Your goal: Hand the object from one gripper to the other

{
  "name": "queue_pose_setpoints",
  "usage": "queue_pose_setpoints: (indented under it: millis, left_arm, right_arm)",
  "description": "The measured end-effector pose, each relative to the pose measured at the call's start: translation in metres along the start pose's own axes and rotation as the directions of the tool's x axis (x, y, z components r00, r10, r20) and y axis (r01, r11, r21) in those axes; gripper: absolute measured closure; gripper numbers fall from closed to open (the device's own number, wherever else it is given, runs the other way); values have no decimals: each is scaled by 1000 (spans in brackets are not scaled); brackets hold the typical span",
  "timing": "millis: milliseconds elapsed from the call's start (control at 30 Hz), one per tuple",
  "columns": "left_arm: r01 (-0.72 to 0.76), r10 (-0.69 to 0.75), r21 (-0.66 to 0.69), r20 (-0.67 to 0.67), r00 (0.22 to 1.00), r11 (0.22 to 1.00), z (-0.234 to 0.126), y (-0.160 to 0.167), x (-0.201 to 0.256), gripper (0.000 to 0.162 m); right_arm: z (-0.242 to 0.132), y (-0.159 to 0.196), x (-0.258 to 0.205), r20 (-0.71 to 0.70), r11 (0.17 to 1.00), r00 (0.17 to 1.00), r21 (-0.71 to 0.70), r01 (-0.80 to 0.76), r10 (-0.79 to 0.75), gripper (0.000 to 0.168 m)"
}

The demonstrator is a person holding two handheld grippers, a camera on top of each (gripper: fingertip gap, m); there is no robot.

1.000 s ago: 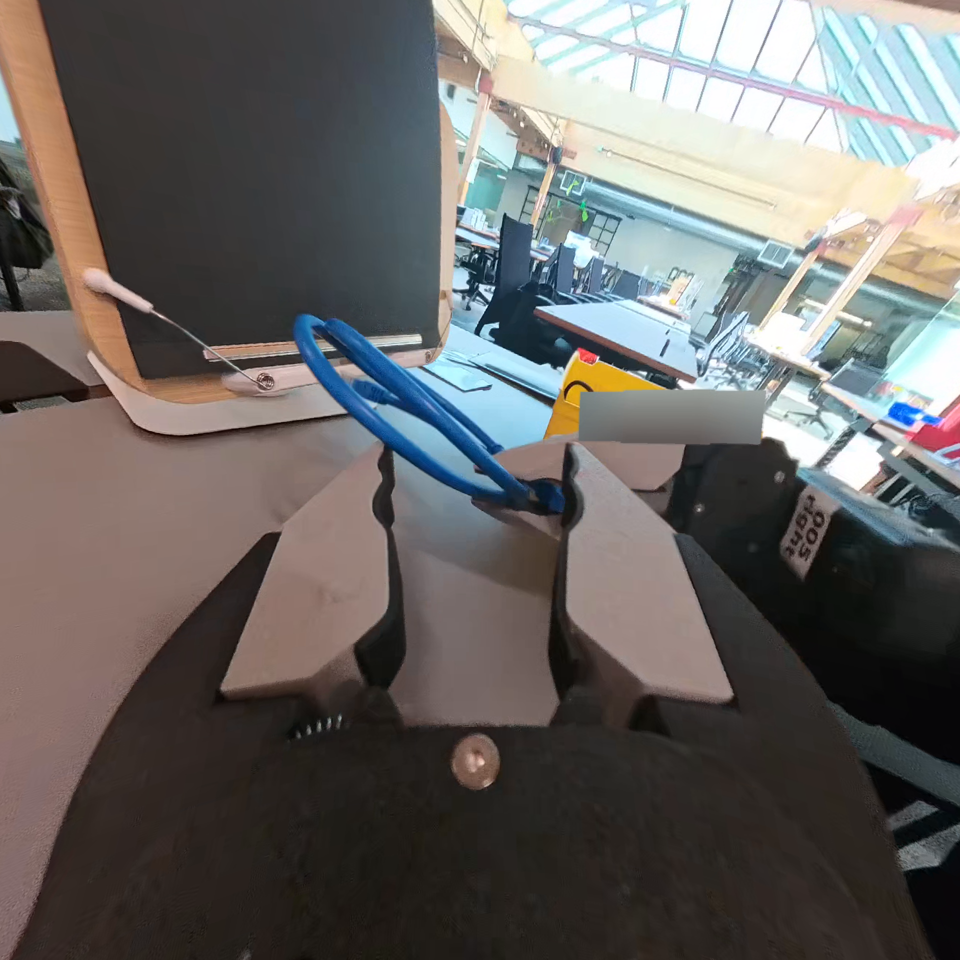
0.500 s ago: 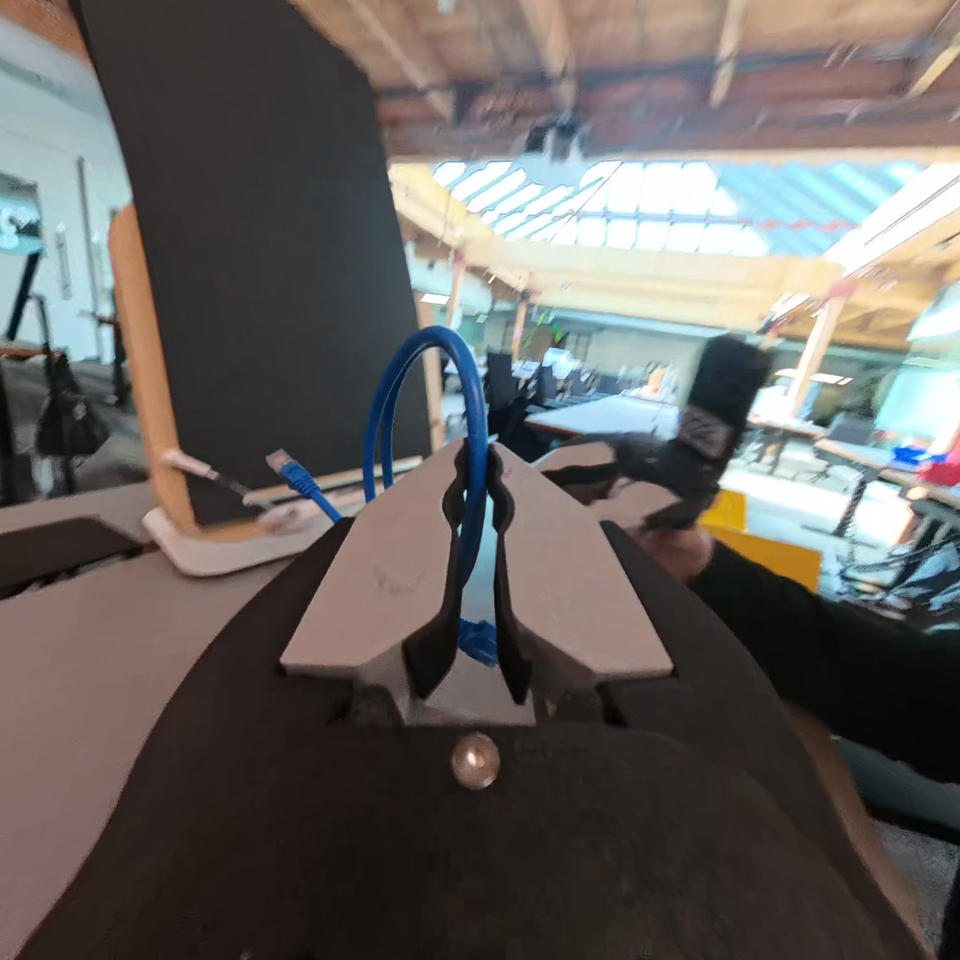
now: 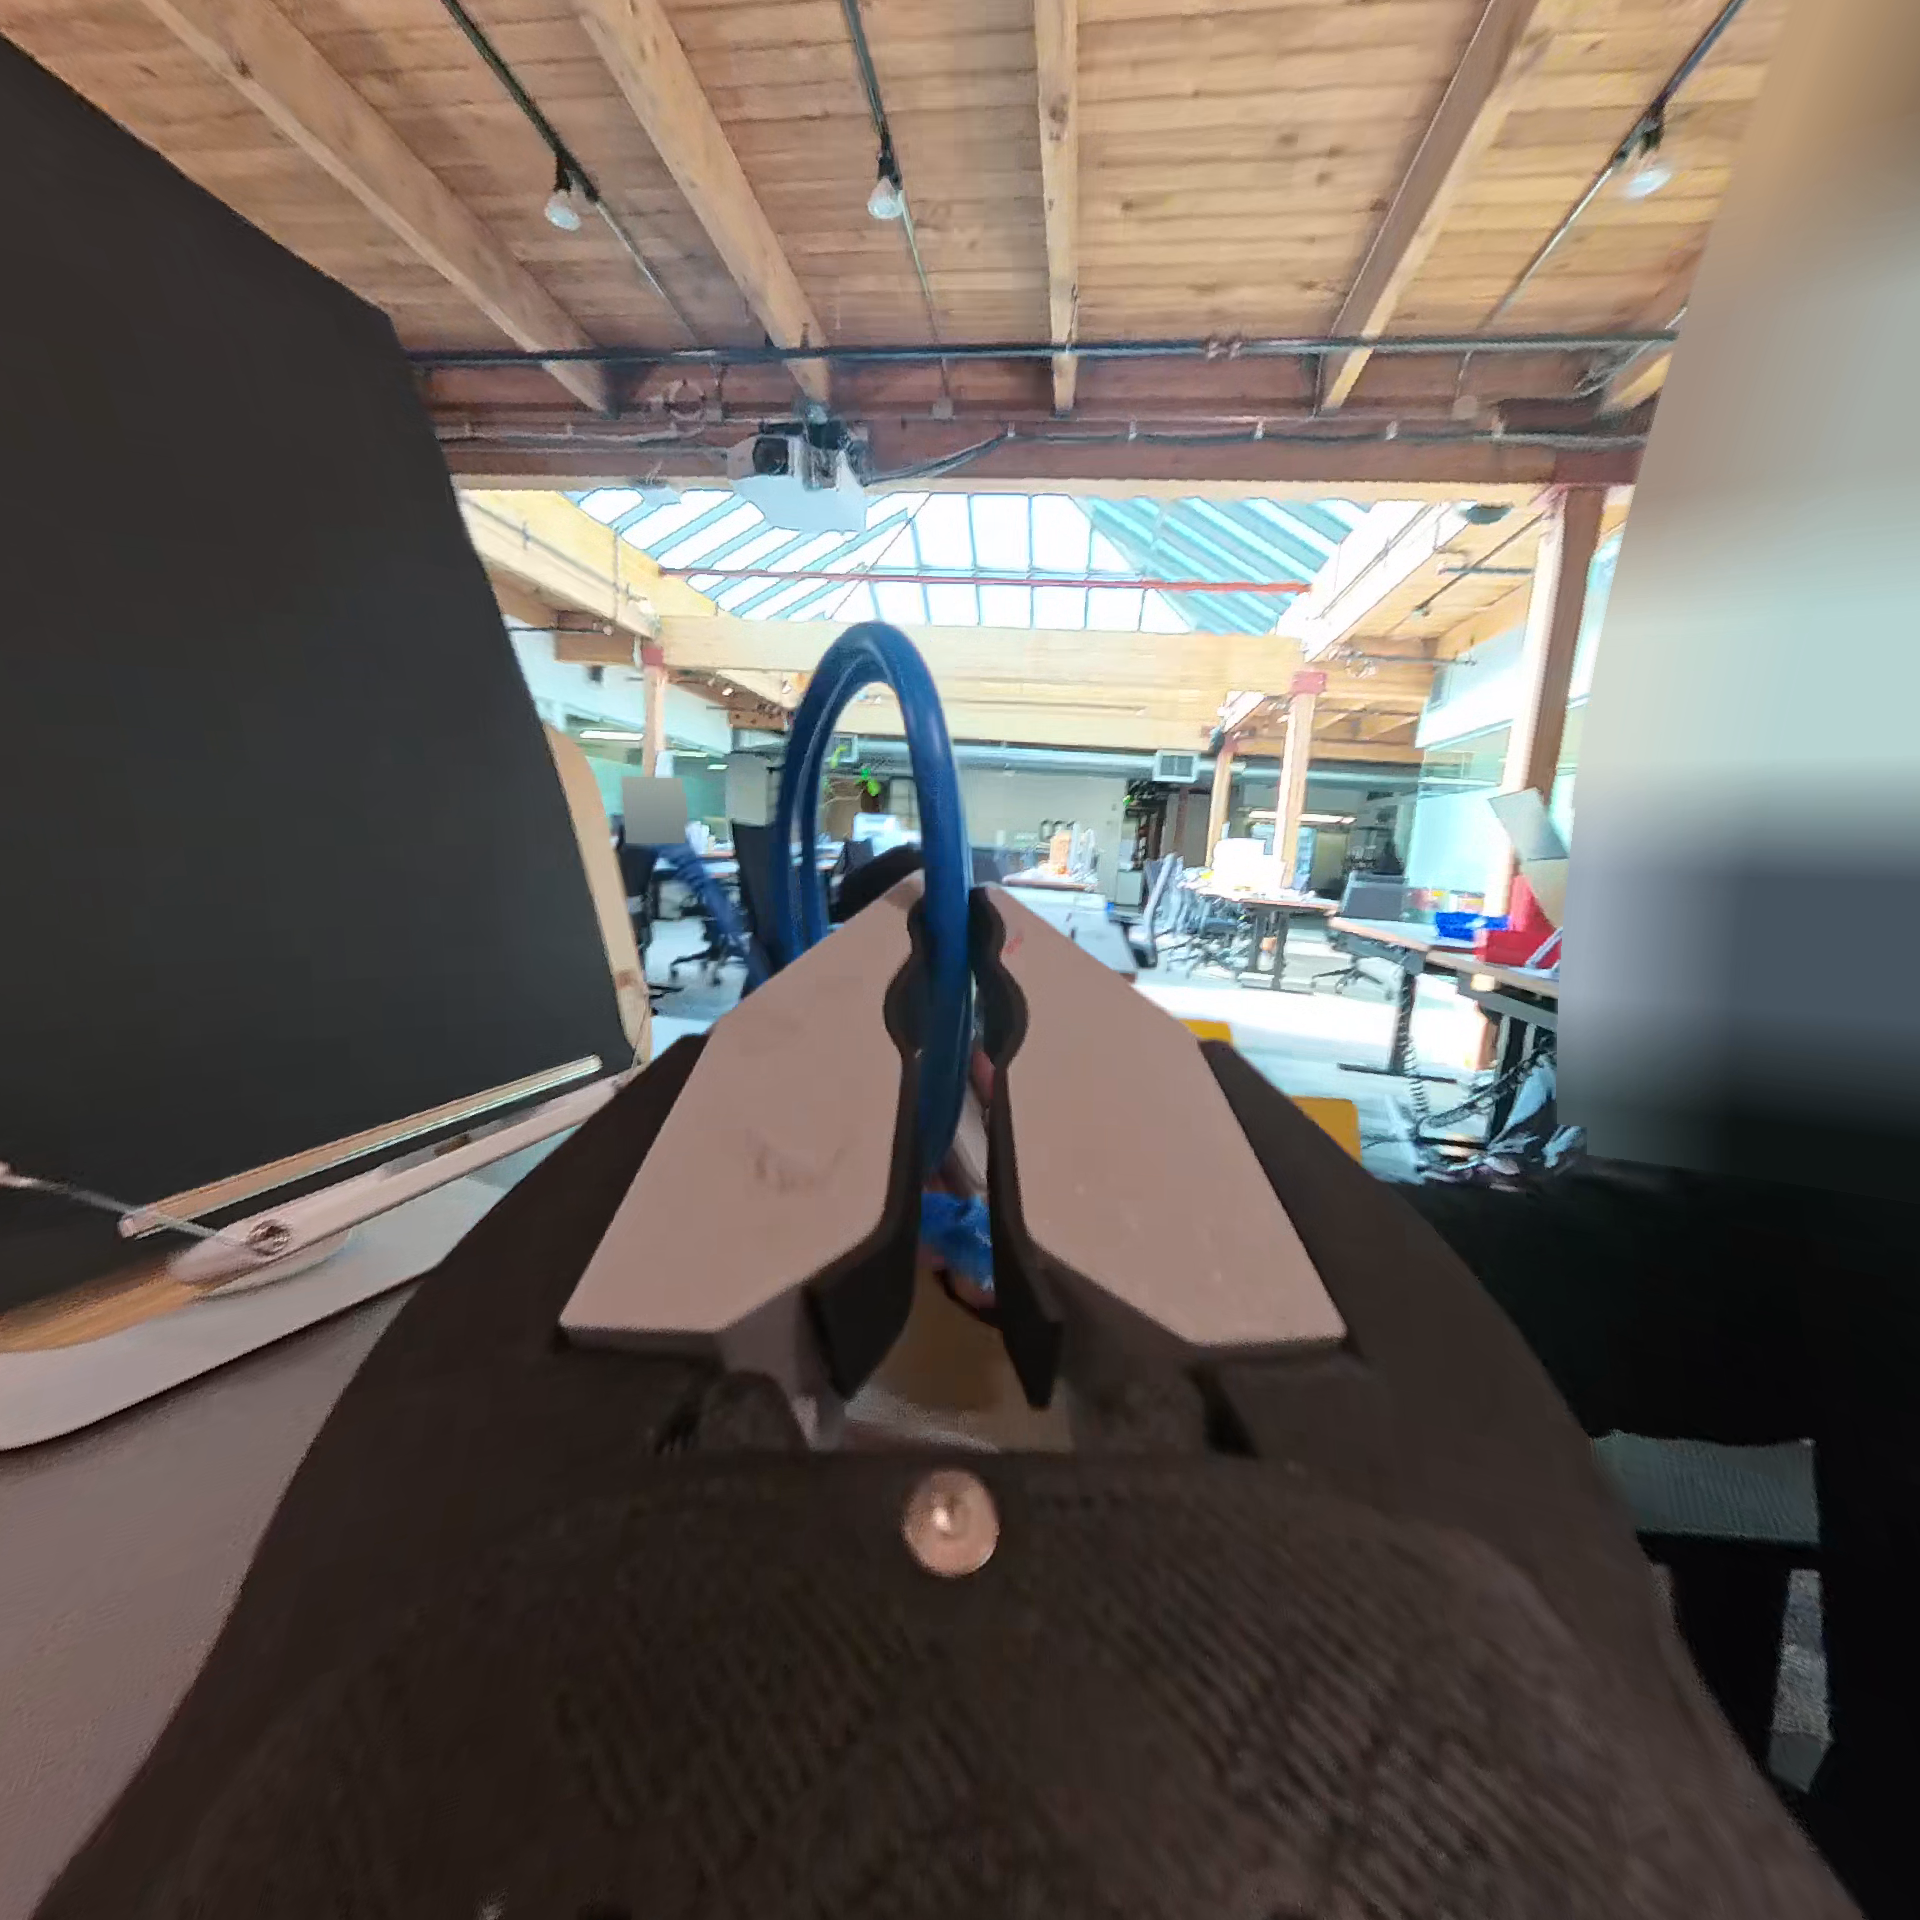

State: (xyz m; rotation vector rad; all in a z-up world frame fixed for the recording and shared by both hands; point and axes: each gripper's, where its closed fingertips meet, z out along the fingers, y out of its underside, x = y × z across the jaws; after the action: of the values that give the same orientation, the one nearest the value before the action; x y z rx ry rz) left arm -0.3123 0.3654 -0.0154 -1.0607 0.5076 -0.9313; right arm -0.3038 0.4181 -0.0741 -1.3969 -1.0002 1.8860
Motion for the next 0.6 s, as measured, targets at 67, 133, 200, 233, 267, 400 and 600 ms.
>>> queue_pose_setpoints:
  millis: [67,133,200,233,267,400,600]
  left_arm:
    - [-39,45,-65,96,994,997,-3,7,-17,160]
    - [-89,134,-228,190,973,970,-5,30,-37,159]
    - [-74,185,-382,262,947,921,-8,58,-54,157]
    - [-38,182,-440,290,940,897,-10,72,-60,152]
    - [-10,177,-487,297,938,873,-11,84,-63,146]
    - [14,177,-504,327,928,864,-15,88,-69,125]
    - [-104,289,-474,338,896,874,-18,64,-70,116]
  right_arm:
    - [-10,-13,2,-38,996,997,48,74,-72,160]
    - [-21,-29,7,-134,979,977,93,180,-167,160]
    - [-30,-34,22,-308,935,891,14,354,-333,161]
    - [-34,-36,26,-381,892,818,-41,450,-431,161]
    - [-38,-40,27,-434,835,733,-92,542,-523,161]
    - [-47,-50,26,-518,617,422,-289,732,-744,162]
    - [-48,-37,40,-424,367,131,-542,756,-896,161]
